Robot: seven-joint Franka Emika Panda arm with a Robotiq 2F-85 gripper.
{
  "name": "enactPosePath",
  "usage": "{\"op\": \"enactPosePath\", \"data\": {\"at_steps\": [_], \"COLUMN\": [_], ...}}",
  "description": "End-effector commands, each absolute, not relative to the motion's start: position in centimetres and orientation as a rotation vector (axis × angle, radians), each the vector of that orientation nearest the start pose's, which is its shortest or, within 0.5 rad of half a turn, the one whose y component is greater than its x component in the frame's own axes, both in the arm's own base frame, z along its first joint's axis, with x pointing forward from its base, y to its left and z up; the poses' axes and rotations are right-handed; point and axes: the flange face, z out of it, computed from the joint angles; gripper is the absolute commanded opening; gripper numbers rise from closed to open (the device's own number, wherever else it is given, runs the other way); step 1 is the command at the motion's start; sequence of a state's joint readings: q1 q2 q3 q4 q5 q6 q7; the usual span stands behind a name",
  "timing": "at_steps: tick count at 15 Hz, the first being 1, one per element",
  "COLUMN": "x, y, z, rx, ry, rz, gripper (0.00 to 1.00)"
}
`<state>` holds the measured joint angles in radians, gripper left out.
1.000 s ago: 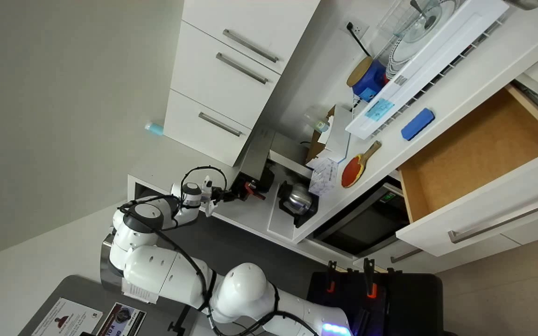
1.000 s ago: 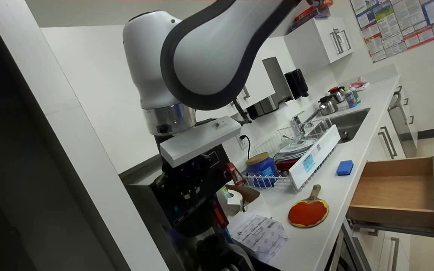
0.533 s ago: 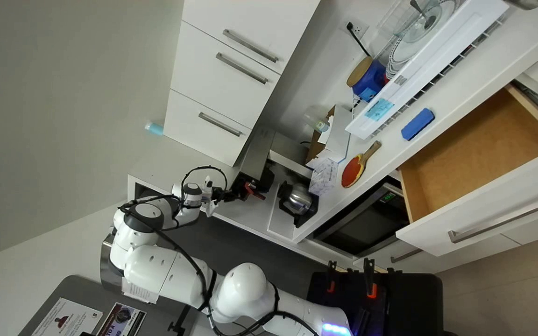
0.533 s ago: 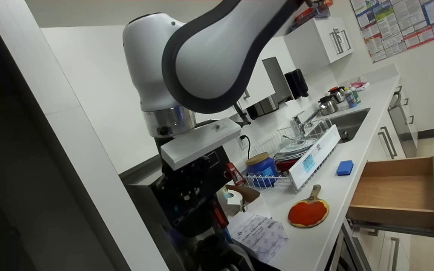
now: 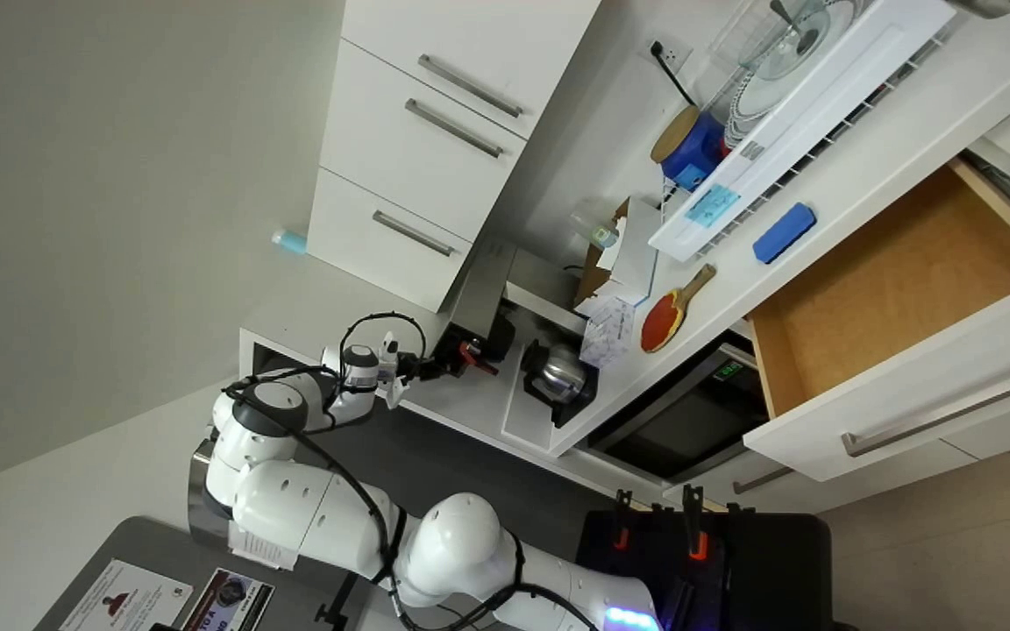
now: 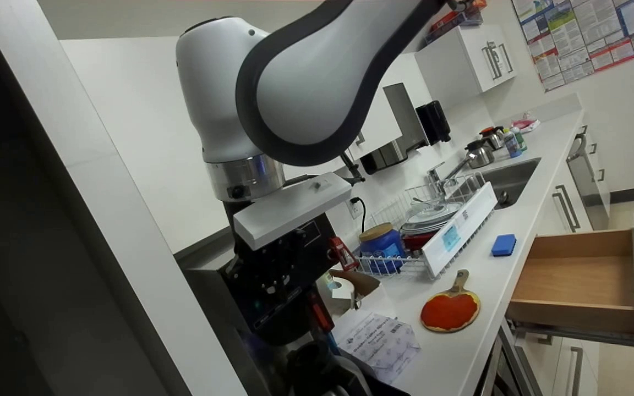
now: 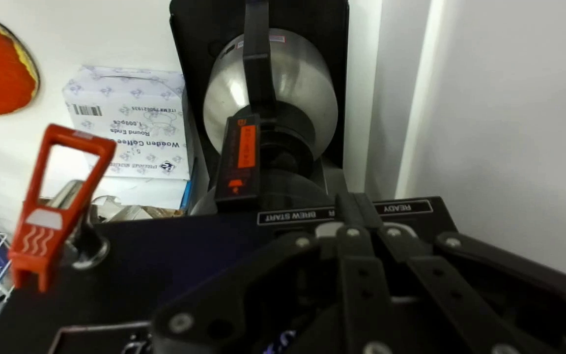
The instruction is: Turn off the coffeemaker
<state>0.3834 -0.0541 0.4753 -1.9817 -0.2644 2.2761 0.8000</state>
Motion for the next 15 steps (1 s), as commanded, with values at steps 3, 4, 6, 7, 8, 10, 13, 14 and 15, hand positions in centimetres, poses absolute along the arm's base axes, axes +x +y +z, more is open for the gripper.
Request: {"op": "enactPosePath", "data": {"at_steps": [3, 4, 6, 7, 8, 10, 13, 14, 15], "x": [34.3, 33.7, 32.7, 32.3, 31.9, 31.4, 31.0, 30.9, 30.9], "y": [42.9, 42.4, 41.3, 40.9, 40.6, 40.1, 39.9, 39.9, 39.9], "z": [55.2, 55.6, 56.3, 56.7, 56.9, 57.2, 57.3, 57.2, 57.1], "rx": [-2.975, -2.998, -3.054, -3.083, -3.095, -3.112, -3.115, -3.114, -3.111], "ry": [-0.366, -0.355, -0.330, -0.317, -0.327, -0.339, -0.372, -0.384, -0.393], "rz": [-0.493, -0.461, -0.412, -0.396, -0.379, -0.342, -0.310, -0.302, -0.298], "gripper": [0.00, 0.00, 0.00, 0.00, 0.00, 0.00, 0.00, 0.00, 0.00]}}
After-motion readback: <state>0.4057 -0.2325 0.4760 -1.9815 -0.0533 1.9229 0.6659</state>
